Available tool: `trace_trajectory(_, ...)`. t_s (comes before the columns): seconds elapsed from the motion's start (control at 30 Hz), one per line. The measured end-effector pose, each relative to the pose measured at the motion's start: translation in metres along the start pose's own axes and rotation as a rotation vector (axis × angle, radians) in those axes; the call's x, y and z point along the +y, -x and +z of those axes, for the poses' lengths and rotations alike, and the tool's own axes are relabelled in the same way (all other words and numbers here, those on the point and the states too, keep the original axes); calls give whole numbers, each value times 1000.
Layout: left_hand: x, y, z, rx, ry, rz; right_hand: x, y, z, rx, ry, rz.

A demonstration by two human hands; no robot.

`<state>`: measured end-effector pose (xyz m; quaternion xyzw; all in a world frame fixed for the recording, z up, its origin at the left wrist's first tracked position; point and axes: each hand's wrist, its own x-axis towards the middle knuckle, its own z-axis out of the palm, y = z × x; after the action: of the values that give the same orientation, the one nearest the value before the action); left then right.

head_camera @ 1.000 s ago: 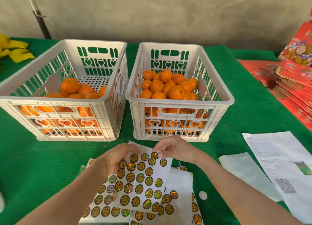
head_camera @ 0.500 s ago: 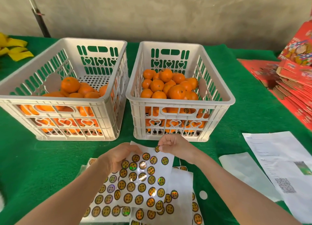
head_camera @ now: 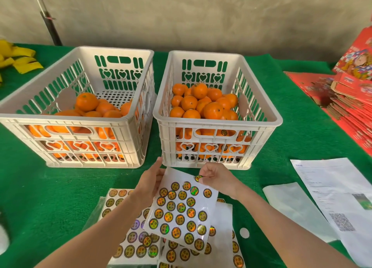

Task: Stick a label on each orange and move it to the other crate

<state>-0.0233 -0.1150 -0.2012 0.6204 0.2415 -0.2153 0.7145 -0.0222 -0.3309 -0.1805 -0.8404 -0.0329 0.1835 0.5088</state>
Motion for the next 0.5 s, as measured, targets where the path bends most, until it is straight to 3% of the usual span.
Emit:
trace_trajectory(0.1,0,1,-2,11,-62,13,4,0,-1,10,15,28)
trace_trajectory(0.27,-5,2,-1,103,-637,261,1,4,-1,25,184,26)
trace_trajectory(0.4,-10,9,2,154,-991,492,-31,16,10,155,265,-310)
trace_trajectory(0.5,6,29,2,167,-895,809,-74,22,20,246,226,-635)
